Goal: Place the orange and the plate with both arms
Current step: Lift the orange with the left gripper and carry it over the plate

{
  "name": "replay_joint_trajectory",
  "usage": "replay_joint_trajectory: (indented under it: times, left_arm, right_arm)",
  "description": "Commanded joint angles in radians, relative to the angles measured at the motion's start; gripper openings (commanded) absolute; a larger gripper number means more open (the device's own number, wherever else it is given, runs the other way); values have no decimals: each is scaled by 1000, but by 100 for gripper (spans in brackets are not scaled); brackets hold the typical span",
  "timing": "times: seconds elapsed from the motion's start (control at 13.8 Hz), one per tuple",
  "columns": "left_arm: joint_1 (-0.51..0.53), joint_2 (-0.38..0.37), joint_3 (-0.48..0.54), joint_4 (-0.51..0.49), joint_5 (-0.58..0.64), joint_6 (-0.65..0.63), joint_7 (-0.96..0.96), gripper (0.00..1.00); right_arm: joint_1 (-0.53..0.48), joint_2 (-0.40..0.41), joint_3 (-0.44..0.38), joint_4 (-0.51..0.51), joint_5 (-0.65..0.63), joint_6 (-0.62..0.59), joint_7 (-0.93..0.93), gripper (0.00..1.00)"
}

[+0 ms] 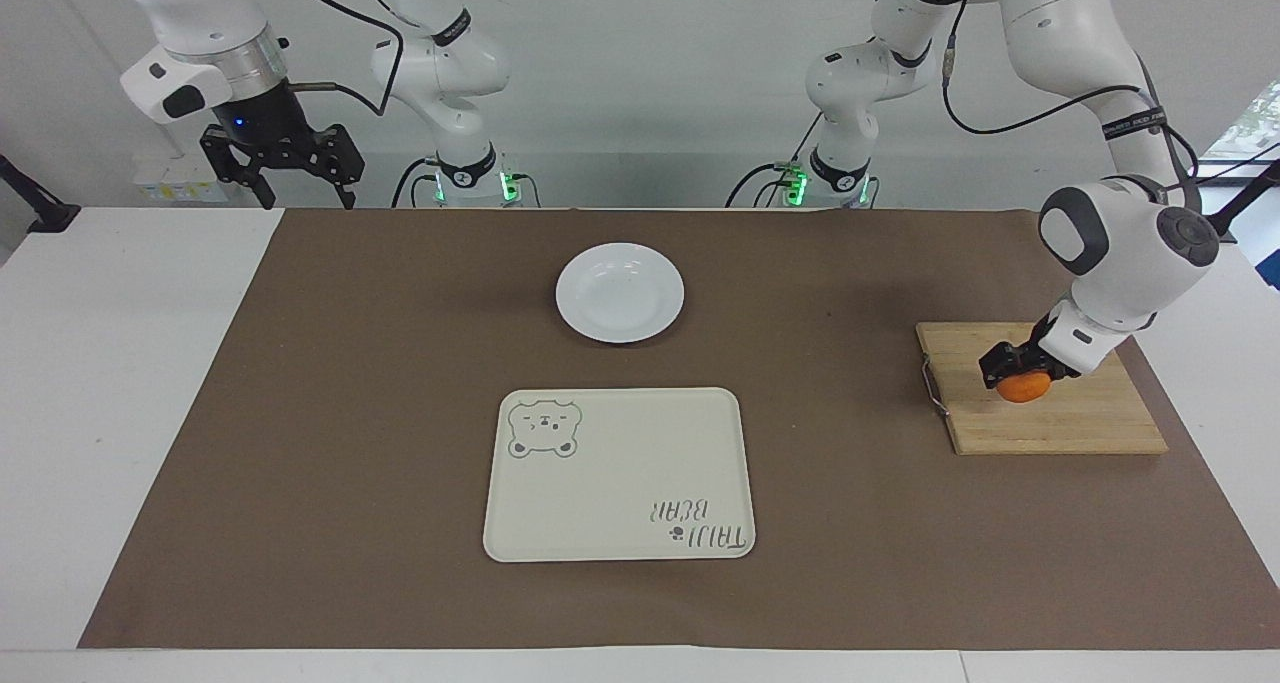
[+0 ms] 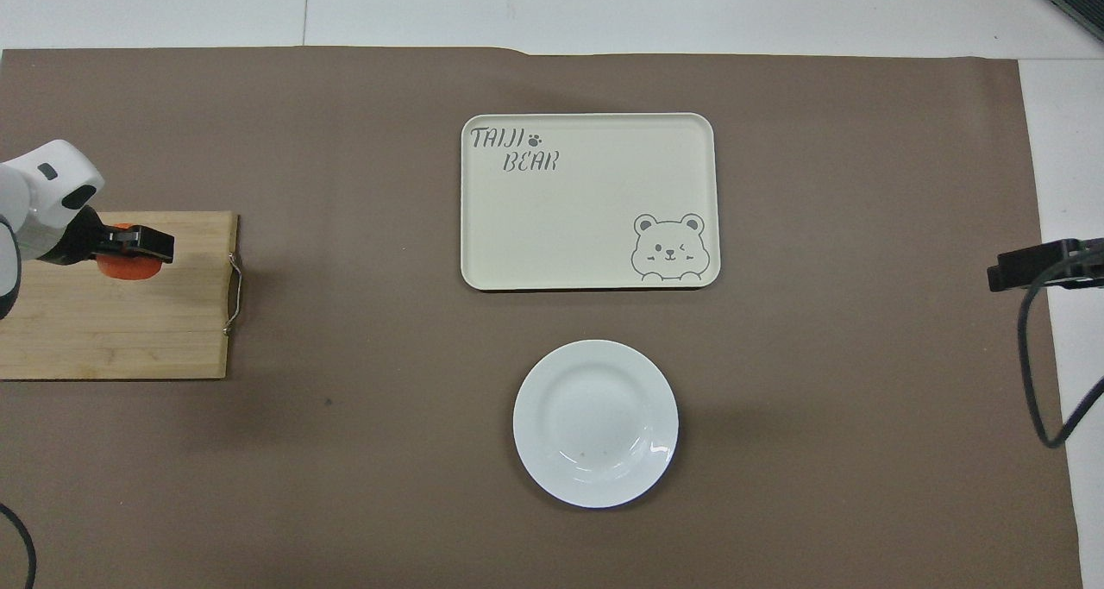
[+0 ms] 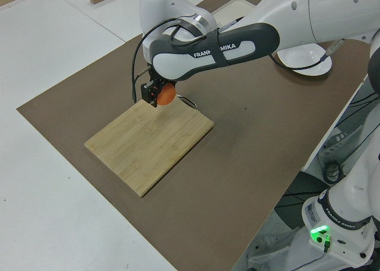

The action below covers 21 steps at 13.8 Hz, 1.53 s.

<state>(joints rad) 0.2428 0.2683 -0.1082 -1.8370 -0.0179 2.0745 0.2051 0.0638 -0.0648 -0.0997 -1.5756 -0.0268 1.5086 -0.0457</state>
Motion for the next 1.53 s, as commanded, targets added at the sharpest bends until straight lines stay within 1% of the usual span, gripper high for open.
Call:
replay_joint_trajectory:
  times: [0.0, 0.15, 0.36, 0.51, 0.65, 0.87, 1.09, 1.31, 1.45]
  left_arm:
    - [-7, -44, -5, 50, 3, -105, -3, 0]
    - [-13, -73, -18, 105, 3, -193, -33, 0]
    - [-31, -100, -18, 214, 4, -348, -76, 0]
    - [-39, -129, -22, 243, 9, -413, -99, 0]
    - [-75, -168, -25, 242, 9, -436, -137, 0]
    - [-155, -195, -25, 237, 10, -470, -233, 0]
    - [-235, -208, -30, 217, 10, -464, -294, 0]
    - [-311, -228, -31, 180, 10, -438, -308, 0]
    - [-367, -242, -31, 150, 10, -409, -358, 0]
  right_arm:
    - [-6, -21, 0, -27, 13, 1, -19, 100]
    - [-6, -23, 0, -30, 13, 1, -19, 100]
    - [-6, -23, 0, -31, 11, 1, -20, 100]
    - [-6, -23, 0, -31, 13, 1, -20, 100]
    - [-6, -23, 0, -31, 11, 1, -20, 100]
    - [-6, -23, 0, -31, 13, 1, -20, 100]
    - [-6, -23, 0, -31, 11, 1, -20, 100]
    - [-6, -23, 0, -31, 13, 1, -20, 100]
    - [-6, -23, 0, -31, 13, -1, -20, 100]
